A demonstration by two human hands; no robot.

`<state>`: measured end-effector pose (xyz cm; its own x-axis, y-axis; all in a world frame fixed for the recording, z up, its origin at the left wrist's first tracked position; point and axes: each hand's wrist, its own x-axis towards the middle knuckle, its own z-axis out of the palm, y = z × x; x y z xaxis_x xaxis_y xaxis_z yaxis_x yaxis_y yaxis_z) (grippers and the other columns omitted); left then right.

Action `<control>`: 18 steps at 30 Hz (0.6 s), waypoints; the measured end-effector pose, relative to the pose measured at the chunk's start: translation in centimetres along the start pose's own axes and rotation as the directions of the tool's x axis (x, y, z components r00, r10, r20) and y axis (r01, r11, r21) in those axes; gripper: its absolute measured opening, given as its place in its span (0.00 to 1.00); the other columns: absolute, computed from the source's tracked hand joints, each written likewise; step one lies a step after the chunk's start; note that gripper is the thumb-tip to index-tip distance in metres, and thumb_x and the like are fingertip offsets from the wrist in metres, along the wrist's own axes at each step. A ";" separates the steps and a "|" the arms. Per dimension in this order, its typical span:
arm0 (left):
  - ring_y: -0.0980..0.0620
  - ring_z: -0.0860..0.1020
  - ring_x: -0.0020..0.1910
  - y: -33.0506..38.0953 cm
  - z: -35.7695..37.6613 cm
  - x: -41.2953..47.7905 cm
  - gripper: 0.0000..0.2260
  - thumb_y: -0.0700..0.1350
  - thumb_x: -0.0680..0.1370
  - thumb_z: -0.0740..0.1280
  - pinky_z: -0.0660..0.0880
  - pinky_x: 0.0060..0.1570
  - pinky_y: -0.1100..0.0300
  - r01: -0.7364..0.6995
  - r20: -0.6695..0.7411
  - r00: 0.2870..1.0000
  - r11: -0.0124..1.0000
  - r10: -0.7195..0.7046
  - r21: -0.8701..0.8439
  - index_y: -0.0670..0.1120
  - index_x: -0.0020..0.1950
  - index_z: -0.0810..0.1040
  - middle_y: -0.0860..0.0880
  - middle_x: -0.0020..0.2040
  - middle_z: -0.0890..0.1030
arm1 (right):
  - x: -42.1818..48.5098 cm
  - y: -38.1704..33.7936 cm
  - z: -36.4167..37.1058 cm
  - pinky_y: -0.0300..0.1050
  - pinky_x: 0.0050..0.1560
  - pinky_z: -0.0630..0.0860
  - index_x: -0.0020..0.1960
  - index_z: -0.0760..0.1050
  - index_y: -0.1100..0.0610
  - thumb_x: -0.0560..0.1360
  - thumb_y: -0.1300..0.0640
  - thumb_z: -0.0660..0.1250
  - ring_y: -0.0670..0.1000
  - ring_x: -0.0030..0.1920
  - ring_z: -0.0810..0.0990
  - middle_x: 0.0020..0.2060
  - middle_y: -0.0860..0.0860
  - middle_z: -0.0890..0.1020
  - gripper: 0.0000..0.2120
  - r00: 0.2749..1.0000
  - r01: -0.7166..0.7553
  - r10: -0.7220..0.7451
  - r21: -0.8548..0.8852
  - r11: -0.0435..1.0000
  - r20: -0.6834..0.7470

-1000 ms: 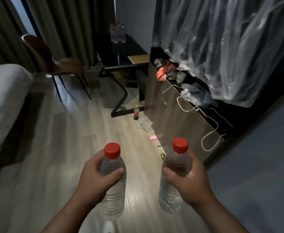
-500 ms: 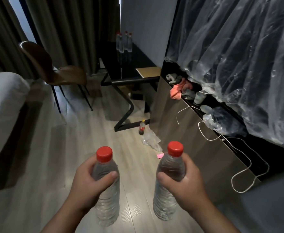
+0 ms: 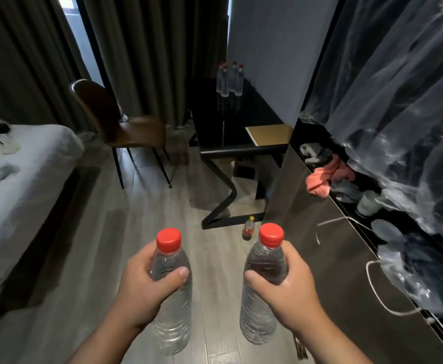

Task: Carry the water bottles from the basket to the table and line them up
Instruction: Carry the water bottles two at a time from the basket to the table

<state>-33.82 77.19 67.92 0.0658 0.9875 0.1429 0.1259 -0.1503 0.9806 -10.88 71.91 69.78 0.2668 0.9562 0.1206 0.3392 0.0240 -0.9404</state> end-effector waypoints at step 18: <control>0.53 0.79 0.36 -3.1 -9.5 19.0 0.19 0.55 0.58 0.72 0.75 0.39 0.63 0.010 -0.252 0.968 1.000 -0.005 0.017 0.46 0.44 0.80 0.43 0.40 0.82 | 23.3 -2.6 13.2 0.32 0.40 0.74 0.46 0.76 0.50 0.57 0.45 0.73 0.43 0.39 0.81 0.40 0.43 0.82 0.20 0.967 0.112 -0.108 -0.005 0.994 0.230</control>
<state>-42.35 96.86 68.87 -0.1863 0.9681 0.1673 0.1434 -0.1416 0.9795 -17.48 97.98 70.77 0.0136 0.9893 0.1450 0.3711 0.1297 -0.9195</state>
